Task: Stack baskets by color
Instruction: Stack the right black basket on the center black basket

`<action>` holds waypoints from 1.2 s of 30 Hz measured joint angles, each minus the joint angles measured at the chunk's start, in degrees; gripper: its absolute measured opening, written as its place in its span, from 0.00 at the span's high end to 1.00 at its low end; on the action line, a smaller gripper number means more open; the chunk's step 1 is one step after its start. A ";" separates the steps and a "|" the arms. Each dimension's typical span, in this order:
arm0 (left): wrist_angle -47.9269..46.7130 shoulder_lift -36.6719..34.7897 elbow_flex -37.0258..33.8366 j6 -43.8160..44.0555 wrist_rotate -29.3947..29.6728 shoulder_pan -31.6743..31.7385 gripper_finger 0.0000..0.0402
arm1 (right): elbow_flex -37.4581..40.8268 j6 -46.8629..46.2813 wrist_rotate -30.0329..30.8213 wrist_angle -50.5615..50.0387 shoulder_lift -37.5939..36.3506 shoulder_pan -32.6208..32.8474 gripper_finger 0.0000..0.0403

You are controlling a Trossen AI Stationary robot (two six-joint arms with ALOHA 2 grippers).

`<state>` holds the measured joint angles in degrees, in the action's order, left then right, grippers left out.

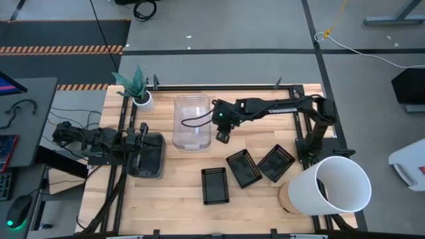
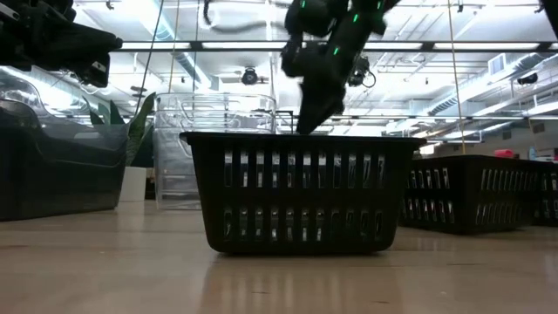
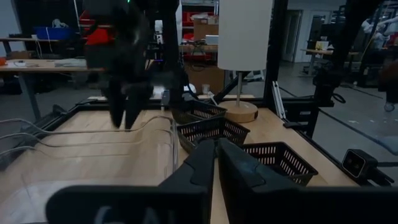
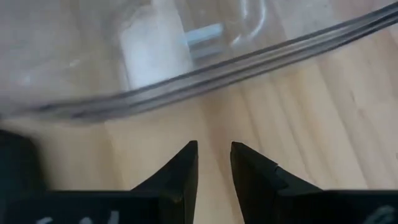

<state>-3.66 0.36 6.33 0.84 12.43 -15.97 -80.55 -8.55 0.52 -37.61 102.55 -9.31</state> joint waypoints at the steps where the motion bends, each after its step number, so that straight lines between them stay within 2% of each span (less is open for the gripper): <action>1: 0.00 0.00 0.00 0.00 0.02 0.00 0.92 | -0.84 0.30 0.02 -2.65 -0.66 0.87 0.75; 5: 0.00 0.00 0.00 -0.01 0.00 0.00 0.91 | -1.84 2.61 -0.46 -12.20 -1.30 5.84 0.75; 11: 0.01 0.00 0.00 0.00 0.02 0.00 0.93 | -1.68 1.83 1.10 -18.73 -1.30 14.04 0.72; 16: 0.00 0.00 0.00 0.00 0.00 0.00 0.93 | -2.62 -2.73 1.92 -31.05 -1.52 18.82 0.63; 22: 0.00 0.00 0.00 -0.02 0.00 0.00 0.91 | -1.07 -6.07 4.59 -44.66 -1.54 19.81 0.52; 28: 0.00 0.00 0.00 0.00 0.00 0.00 0.92 | 5.51 -3.87 1.80 -44.14 -1.52 19.81 0.53; 36: 0.00 0.00 0.00 0.00 0.00 0.00 0.93 | 14.49 -3.94 1.62 -40.00 -3.93 20.27 0.60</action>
<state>-3.66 0.36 6.33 0.84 12.43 -15.97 -66.07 -12.48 2.14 -77.61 98.62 10.96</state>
